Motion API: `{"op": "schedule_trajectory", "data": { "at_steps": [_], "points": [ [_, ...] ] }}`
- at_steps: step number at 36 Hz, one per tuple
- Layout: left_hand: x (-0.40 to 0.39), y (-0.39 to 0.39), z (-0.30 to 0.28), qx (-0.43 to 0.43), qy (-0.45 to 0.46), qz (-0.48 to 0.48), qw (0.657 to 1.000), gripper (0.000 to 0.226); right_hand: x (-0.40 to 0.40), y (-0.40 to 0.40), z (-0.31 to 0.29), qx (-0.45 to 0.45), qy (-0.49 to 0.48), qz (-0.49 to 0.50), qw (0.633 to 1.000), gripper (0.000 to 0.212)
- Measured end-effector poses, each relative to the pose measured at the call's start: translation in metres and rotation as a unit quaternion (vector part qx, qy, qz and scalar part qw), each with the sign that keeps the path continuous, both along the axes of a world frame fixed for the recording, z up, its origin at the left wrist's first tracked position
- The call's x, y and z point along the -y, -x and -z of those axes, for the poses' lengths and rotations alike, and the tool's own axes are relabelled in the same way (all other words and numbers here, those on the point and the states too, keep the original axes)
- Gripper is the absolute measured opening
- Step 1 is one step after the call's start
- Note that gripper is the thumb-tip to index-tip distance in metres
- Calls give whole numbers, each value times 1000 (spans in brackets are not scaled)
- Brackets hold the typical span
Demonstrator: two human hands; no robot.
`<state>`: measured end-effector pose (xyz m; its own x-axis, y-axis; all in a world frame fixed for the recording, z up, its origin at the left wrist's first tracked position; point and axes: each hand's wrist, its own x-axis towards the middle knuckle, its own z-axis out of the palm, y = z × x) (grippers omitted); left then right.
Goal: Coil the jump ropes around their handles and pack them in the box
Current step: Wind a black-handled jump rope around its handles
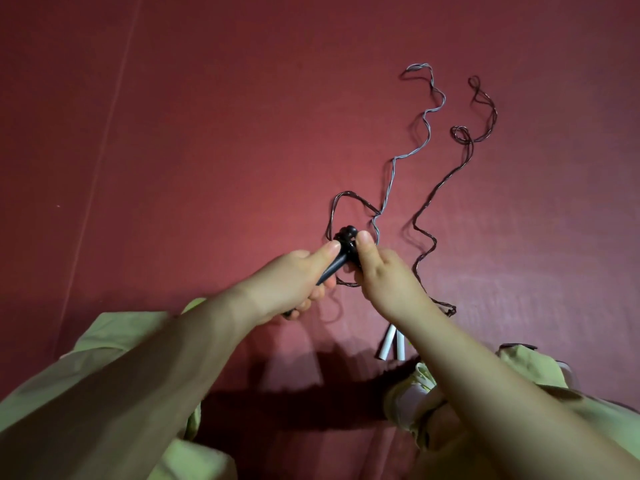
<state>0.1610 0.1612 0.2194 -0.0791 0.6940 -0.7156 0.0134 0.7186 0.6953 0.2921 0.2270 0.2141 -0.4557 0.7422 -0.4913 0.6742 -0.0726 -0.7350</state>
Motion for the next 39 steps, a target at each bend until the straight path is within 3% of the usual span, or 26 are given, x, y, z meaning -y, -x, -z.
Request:
{"op": "schedule_trajectory", "data": {
  "at_steps": [3, 6, 10, 13, 17, 20, 22, 24, 26, 28, 30, 33, 36, 39],
  "points": [
    [0, 0, 7, -40, 0, 7, 999, 52, 3, 2, -2, 50, -38, 4, 998, 65],
    [0, 4, 11, -140, -24, 35, 989, 53, 3, 4, 0, 62, -43, 15, 997, 64],
    [2, 11, 15, -292, -60, 76, 951, 51, 2, 7, 7, -17, 86, 55, 995, 60],
    [5, 7, 11, -390, -70, 146, 906, 47, -1, 5, 3, -53, 175, 95, 978, 63],
    [5, 1, 9, -506, -121, 212, 827, 40, -5, 0, -1, -39, 167, 79, 982, 53],
    [6, 0, 10, -540, -146, 233, 795, 42, -5, 0, 0, -38, 164, 72, 983, 47],
    [5, 3, 10, -508, -132, 224, 821, 43, -5, 0, 1, -44, 153, 64, 985, 44],
    [2, 8, 7, -408, -90, 201, 886, 37, -5, 0, 2, -57, 143, 56, 987, 41],
    [1, 12, 5, -234, -47, 167, 957, 29, -4, 0, 3, -69, 126, 43, 989, 38],
    [0, 14, -1, -2, 5, 110, 994, 15, -4, 1, -1, -97, 125, 36, 987, 34],
    [1, 17, -9, 163, 56, 75, 982, 12, -5, 2, -5, -144, 138, 43, 979, 33],
    [4, 15, -12, 301, 100, 79, 945, 49, -8, 0, -7, -199, 157, 70, 965, 28],
    [4, 8, -9, 328, 85, 44, 940, 60, -12, -1, -1, -209, 186, 75, 957, 32],
    [3, 8, -5, 296, 66, -5, 953, 62, -14, -2, 4, -187, 173, 39, 966, 47]
  ]
}}
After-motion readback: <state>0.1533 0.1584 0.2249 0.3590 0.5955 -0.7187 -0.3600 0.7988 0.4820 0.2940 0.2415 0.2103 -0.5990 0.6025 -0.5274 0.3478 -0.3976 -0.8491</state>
